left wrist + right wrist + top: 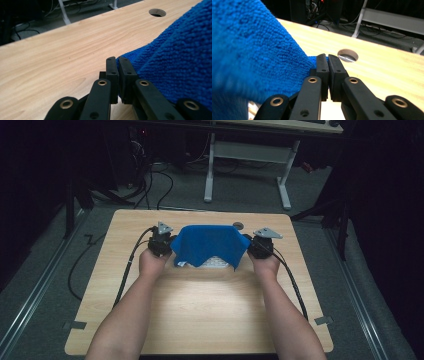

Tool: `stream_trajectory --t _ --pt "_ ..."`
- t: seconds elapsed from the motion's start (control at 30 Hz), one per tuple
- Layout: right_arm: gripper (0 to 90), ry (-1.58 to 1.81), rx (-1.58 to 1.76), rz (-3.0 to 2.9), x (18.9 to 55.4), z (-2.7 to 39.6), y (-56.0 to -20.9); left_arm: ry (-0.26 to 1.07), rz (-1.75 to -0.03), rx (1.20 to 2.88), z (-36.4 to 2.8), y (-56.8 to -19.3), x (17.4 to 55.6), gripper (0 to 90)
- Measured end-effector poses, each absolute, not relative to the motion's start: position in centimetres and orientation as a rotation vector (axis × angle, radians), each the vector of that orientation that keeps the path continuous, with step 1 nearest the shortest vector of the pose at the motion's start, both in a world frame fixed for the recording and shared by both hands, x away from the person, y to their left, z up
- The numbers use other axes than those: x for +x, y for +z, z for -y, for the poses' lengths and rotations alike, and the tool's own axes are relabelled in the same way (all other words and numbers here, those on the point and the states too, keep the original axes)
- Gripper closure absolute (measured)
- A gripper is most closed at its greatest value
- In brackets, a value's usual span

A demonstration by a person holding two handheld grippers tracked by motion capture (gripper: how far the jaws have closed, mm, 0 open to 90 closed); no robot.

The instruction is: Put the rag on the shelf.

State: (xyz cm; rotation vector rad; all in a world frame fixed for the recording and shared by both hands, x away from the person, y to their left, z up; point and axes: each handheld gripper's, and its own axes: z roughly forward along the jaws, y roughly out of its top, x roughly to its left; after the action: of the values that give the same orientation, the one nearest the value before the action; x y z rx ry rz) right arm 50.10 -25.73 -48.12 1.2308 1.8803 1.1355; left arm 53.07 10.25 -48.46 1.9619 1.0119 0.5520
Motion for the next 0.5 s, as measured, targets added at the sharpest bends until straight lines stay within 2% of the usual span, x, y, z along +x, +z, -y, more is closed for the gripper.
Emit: stream_trajectory --t 0.5 --pt "87.8 1.117 1.259 -1.908 49.7 25.8 -49.9 0.537 -1.035 1.959 -10.5 -49.8 52.6 85.5"
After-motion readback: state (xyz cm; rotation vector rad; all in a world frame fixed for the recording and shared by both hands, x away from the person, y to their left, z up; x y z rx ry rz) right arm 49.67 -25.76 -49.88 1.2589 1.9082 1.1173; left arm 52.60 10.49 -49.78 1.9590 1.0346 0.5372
